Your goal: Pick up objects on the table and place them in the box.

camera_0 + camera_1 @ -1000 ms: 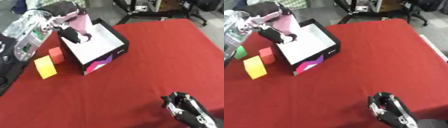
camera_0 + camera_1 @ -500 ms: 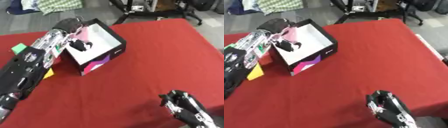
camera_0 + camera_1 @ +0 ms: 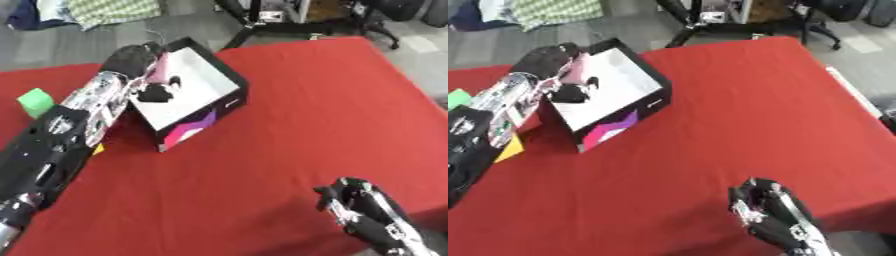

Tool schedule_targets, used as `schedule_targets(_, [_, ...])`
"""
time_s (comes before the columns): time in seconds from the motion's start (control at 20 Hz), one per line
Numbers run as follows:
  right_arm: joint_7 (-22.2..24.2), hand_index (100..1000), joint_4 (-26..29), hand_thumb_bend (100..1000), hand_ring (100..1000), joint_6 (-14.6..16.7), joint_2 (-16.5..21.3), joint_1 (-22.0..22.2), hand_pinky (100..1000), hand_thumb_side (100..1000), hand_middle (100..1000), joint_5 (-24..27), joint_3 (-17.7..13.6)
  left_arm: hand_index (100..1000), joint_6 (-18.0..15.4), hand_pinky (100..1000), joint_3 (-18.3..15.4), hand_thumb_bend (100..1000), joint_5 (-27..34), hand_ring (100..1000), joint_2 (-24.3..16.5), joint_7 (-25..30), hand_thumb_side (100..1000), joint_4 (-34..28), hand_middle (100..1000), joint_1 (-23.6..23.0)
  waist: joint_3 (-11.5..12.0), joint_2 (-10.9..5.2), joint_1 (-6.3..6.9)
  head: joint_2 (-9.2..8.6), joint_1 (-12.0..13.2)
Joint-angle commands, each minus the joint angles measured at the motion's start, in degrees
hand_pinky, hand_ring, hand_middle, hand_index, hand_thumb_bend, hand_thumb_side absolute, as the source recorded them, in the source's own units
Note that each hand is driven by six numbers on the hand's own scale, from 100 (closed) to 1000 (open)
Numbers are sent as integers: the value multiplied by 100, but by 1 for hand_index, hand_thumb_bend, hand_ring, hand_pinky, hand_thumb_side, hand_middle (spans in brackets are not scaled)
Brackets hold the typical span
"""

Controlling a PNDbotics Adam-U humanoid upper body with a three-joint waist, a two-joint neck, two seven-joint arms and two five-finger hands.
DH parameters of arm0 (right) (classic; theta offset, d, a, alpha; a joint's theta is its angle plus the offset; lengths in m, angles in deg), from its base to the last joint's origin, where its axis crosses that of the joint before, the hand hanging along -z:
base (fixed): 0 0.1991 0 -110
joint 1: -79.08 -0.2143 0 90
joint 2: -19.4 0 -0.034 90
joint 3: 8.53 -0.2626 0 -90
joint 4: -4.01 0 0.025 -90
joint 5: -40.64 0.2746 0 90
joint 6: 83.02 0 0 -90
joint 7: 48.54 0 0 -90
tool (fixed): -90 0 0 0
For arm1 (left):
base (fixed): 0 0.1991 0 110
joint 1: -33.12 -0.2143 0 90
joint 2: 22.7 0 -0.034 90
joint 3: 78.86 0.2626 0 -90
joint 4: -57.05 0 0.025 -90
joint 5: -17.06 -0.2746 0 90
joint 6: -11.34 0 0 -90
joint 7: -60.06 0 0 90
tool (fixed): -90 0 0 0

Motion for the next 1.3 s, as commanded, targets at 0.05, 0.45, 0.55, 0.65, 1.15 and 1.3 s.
schedule_targets(0.05, [-13, 456, 72, 100, 466, -9, 17, -27, 846, 202, 232, 38, -35, 1000, -14, 883, -42, 255, -81, 871, -193, -109, 1000, -129, 929, 84, 4, 11, -70, -12, -28])
schedule_targets(0.45, [-72, 456, 61, 100, 466, -14, 25, -2, 847, 201, 232, -7, -106, 1000, -572, 892, 91, 296, 521, 900, -1206, 1315, 1000, -1859, 965, -45, 76, -19, -7, -13, -114])
schedule_targets(0.55, [-88, 457, 60, 100, 466, -9, 36, 12, 847, 202, 233, -21, -122, 1000, -621, 890, -59, 300, 839, 903, -1738, 2010, 1000, -2639, 970, -166, 98, -44, 16, -12, -174])
schedule_targets(0.65, [-104, 457, 55, 100, 466, -10, 45, 31, 848, 200, 232, -36, -140, 1000, -597, 890, -240, 370, 1026, 911, -2198, 2610, 1000, -3200, 980, -345, 133, -56, 43, -11, -218])
schedule_targets(1.15, [-105, 457, 72, 100, 467, 26, 75, 65, 848, 201, 232, -60, -145, 1000, -469, 873, -512, 484, 363, 903, -2341, 3998, 1000, -2467, 978, -1223, 180, -64, 38, -11, -308])
schedule_targets(1.3, [-106, 457, 71, 100, 467, 25, 67, 63, 848, 201, 232, -66, -148, 1000, -366, 865, -534, 471, 136, 892, -2172, 3697, 1000, -1943, 964, -1316, 183, -50, 35, -11, -321])
